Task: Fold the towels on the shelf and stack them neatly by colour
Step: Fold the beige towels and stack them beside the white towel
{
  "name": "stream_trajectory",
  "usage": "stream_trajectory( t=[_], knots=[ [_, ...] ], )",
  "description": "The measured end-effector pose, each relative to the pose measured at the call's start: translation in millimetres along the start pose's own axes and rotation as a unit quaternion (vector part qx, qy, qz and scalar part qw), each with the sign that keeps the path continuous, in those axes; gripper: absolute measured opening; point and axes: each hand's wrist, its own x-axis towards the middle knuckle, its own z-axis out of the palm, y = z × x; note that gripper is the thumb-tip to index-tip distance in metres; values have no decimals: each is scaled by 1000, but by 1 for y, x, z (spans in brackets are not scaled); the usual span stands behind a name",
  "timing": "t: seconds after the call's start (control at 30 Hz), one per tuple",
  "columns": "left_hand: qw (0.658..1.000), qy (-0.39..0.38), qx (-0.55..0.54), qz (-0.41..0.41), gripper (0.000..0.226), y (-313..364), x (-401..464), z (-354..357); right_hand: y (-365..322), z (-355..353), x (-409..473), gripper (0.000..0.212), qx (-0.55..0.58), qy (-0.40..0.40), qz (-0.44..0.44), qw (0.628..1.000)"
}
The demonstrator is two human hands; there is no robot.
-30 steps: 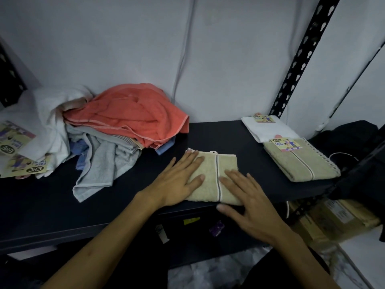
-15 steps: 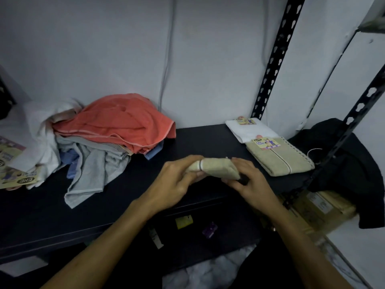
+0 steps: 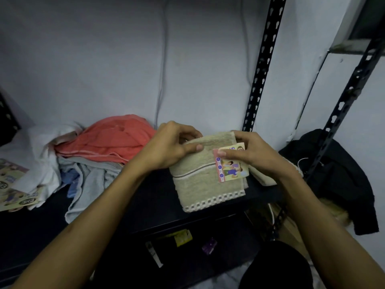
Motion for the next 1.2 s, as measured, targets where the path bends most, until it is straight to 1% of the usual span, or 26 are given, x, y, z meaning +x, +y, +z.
stream_trajectory(
  t=[0.03, 0.07, 0.13, 0.17, 0.2, 0.23, 0.27, 0.33, 0.4, 0.47, 0.53, 0.6, 0.67, 0.7, 0.8, 0.9, 1.0, 1.07, 1.13, 1.2],
  knots=[
    [1000, 0, -27, -5, 20, -1, -2, -2, 7, -1, -5, 36, 26, 0, 20, 999],
    [999, -15, -46, -13, 22, -2, -4, -3, 12, 0, -8, 34, 48, 3, 34, 998],
    [994, -94, -49, -38, 33, -1, -6, 0, 15, 6, -12, 26, 72, 5, 49, 996],
    [990, -134, -32, -39, 40, 1, -5, 3, 11, 9, -11, 22, 64, 0, 46, 997],
    [987, -155, -11, -29, 46, 2, -3, 8, 6, 11, -8, 18, 47, -8, 33, 998],
    [988, -152, 4, -16, 49, 3, 0, 13, 0, 13, -5, 14, 34, -14, 18, 999],
    [991, -131, 6, -7, 49, 3, 3, 17, -5, 11, -2, 13, 33, -11, 8, 999],
    [998, -58, -15, -8, 42, 0, 9, 21, -7, 1, 0, 18, 66, 14, 18, 998],
    [997, 0, -66, -29, 35, -6, 13, 23, 7, -13, -4, 32, 90, 31, 46, 994],
    [989, 18, -135, -59, 29, -11, 16, 28, 28, -20, -14, 42, 128, 45, 91, 986],
    [983, 22, -165, -79, 26, -14, 22, 40, 47, -20, -24, 44, 198, 75, 134, 968],
    [979, 20, -173, -107, 22, -16, 31, 58, 58, -23, -31, 34, 245, 130, 151, 949],
    [967, 19, -197, -159, 19, -16, 43, 79, 63, -34, -32, 15, 243, 198, 168, 935],
    [957, 14, -216, -192, 18, -14, 50, 89, 65, -43, -30, 14, 217, 226, 177, 933],
    [915, -17, -293, -277, 11, -6, 75, 119, 71, -77, -18, 19, 116, 281, 198, 932],
    [879, -31, -347, -325, 9, 4, 103, 153, 79, -117, 3, 27, -7, 298, 218, 929],
    [851, -32, -379, -363, 24, 7, 128, 187, 99, -146, 29, 33, -187, 264, 255, 911],
    [841, -30, -383, -381, 26, 5, 139, 204, 117, -156, 44, 32, -260, 231, 280, 895],
    [841, -34, -367, -396, 26, -2, 147, 220, 133, -162, 53, 26, -323, 193, 304, 875],
    [856, -43, -328, -398, 24, -9, 149, 235, 146, -164, 56, 21, -374, 144, 320, 859]
  ],
)
